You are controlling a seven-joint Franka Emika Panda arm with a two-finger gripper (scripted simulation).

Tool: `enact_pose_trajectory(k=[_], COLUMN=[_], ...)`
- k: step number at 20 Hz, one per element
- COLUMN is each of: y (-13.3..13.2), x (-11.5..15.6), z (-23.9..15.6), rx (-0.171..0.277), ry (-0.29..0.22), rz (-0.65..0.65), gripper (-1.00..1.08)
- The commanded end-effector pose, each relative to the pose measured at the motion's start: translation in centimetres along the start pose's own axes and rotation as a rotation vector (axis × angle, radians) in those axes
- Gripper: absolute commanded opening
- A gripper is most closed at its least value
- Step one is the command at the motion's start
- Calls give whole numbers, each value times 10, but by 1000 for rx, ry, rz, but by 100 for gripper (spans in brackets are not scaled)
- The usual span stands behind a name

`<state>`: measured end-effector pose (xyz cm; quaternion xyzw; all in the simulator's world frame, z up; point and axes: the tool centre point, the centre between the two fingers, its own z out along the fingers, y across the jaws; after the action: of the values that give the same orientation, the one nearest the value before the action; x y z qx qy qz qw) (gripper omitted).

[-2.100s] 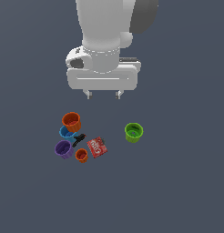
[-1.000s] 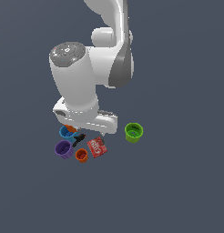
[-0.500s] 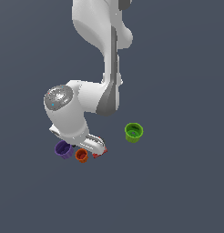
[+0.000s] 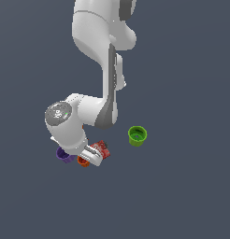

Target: Pick up a designated object from a clutter of objects.

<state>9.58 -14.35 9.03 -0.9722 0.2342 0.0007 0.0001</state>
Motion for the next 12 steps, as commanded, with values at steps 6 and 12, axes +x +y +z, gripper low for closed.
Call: enact_pose_trajectory(k=[6,12], y=[0,1], x=[0,0], z=[8,38], rx=[0,0], ry=[0,1], rz=[2,4], gripper=[100,100])
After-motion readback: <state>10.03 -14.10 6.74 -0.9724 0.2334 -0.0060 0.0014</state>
